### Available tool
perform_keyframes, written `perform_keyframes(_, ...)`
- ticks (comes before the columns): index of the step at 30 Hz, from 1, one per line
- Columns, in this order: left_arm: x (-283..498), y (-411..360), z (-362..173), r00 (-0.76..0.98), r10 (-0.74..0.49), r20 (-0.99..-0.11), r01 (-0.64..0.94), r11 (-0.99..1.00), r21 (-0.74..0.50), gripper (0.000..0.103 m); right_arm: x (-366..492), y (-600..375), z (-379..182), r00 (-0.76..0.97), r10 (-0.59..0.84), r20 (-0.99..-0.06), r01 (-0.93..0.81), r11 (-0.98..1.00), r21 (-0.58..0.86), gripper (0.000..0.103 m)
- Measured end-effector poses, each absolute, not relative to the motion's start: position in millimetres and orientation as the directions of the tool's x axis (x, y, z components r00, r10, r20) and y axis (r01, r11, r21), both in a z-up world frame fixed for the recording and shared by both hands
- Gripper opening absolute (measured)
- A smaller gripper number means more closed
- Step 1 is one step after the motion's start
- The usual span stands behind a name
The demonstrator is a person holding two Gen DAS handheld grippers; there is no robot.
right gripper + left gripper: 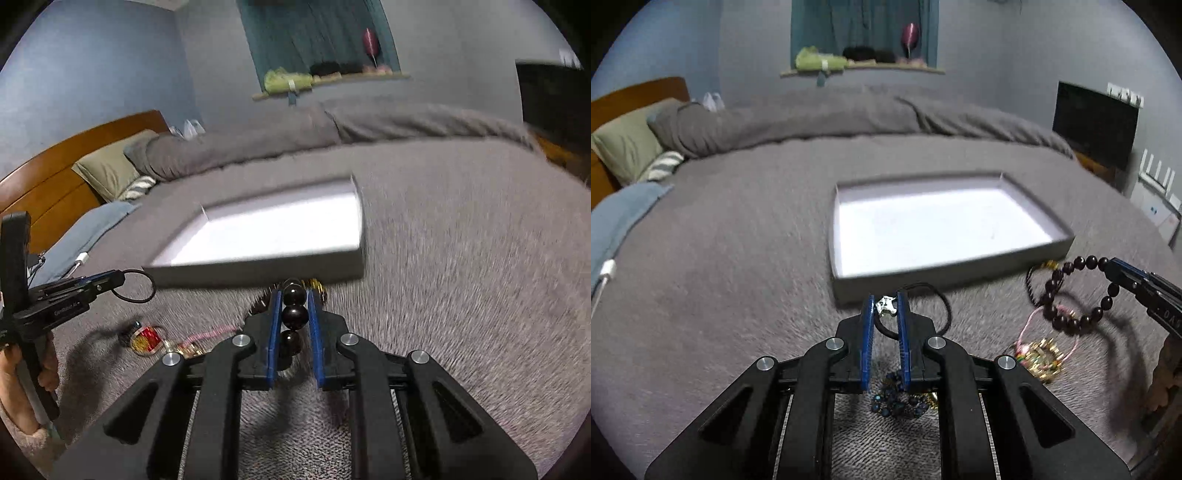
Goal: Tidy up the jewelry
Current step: 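Carry both bracelets into the white tray and open both tools to release them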
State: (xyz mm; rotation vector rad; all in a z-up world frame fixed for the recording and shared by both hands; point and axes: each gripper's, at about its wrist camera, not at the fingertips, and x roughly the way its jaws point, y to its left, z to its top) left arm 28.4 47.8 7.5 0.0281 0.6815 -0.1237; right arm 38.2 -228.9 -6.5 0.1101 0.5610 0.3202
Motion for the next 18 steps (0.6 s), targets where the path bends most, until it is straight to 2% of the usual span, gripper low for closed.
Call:
perform_keyframes(7,35.5,36.3,42.8,0.803,-0.122,-0.583,0.149,0.989,-0.001,0.013,45.1,-220.8,32.0,0.841,0.312,-0.442,-0.295,0.949,0.110,0.014)
perform_keyframes(12,72.8,33.7,50.7,0.798,-0.102,-0.594,0.143,0.989,0.022,0.013,67.1,-221.2,55.0,0.870,0.286,-0.402,-0.278,0.957,0.081,0.014)
perform_keyframes(18,130.3,49.7,36.9,0.754,-0.111,-0.647,0.089,0.994,-0.066,0.013,113.9,-222.1,65.5,0.873,0.300,-0.384,-0.261,0.953,0.150,0.014)
